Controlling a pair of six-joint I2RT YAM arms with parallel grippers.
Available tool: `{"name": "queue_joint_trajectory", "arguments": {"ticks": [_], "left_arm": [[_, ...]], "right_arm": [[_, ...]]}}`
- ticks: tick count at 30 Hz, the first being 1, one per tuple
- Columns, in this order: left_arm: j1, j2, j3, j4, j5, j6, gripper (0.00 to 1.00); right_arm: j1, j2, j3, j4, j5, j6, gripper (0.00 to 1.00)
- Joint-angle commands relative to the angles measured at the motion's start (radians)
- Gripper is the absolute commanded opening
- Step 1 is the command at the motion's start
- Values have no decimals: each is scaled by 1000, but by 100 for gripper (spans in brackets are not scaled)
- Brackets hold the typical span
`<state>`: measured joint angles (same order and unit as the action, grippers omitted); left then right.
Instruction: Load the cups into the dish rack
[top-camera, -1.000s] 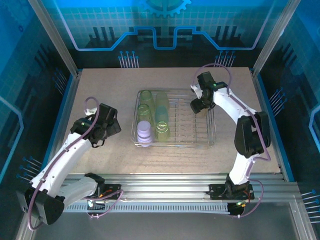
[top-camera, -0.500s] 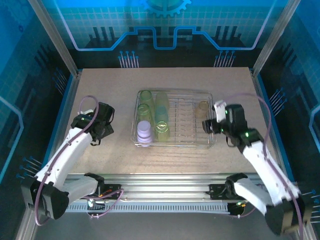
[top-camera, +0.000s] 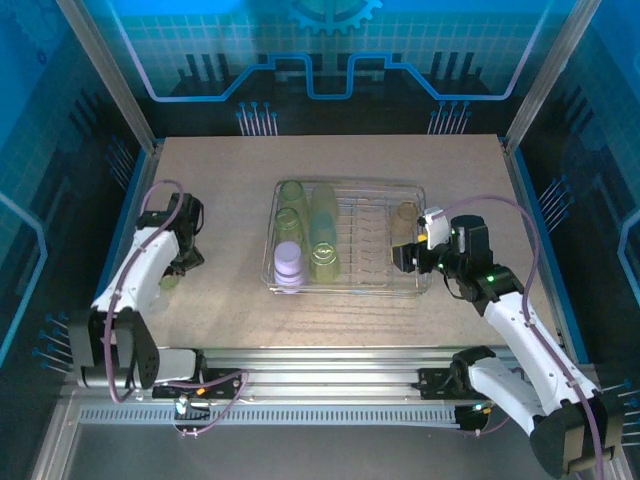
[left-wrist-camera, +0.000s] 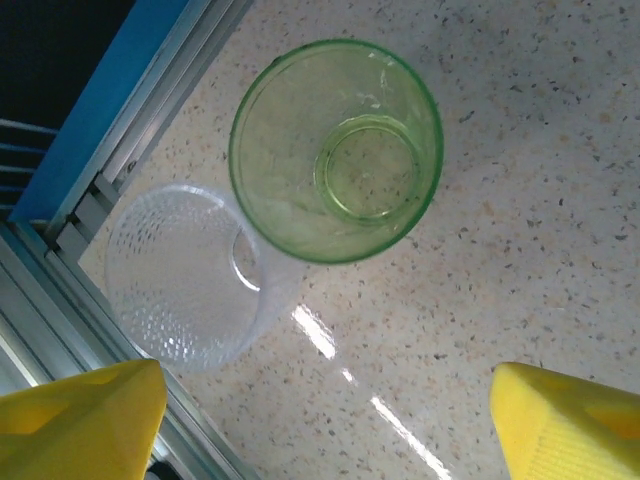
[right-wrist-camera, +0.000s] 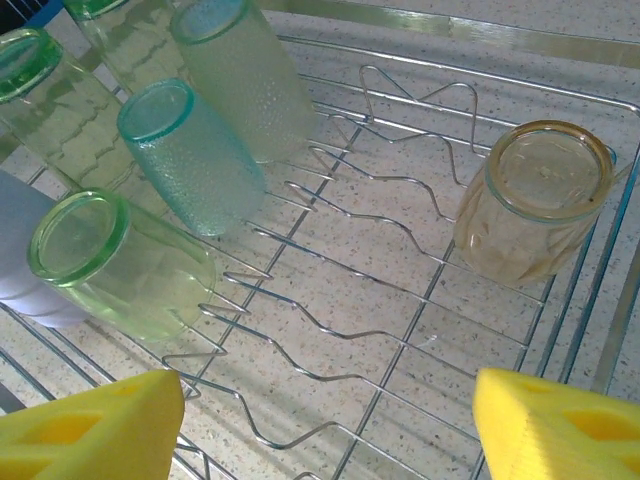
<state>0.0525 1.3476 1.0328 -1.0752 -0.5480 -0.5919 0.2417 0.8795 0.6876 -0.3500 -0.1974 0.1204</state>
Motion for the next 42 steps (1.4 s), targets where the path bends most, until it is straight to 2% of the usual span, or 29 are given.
{"name": "queue_joint_trajectory", "arguments": {"ticks": [1,11,17,19,21,23,26,32,36,39,42], "left_arm": [[19,60,61,41,29,96,80],[110,251,100,141,95,180,67],[122,303,133,175,152,203,56],[122,324,146,175,163,206,50],[122,350,160,169,168,210,37],[122,368,164,169,173,213,28],[122,381,162,166,177,209,24],[122,372,148,173,177,209,14],[122,352,148,163,213,215,0],[119,273,142,154,267,218,0],[118,125,123,155,389,234,0]], "right_arm": [[-10,-2,40,22,-24,7,76],[-8,-65,47,-59,0,28,73],[-8,-96,16,-62,6,45,73],[-8,-90,17,-67,5,40,73],[-8,-86,25,-72,7,37,72],[-8,-86,29,-74,11,35,72],[-9,-94,34,-79,27,34,72],[-8,-115,28,-75,45,33,73],[-8,-128,28,-81,58,37,73],[-8,-146,24,-86,95,43,72],[-10,-183,-1,-66,160,54,71]]}}
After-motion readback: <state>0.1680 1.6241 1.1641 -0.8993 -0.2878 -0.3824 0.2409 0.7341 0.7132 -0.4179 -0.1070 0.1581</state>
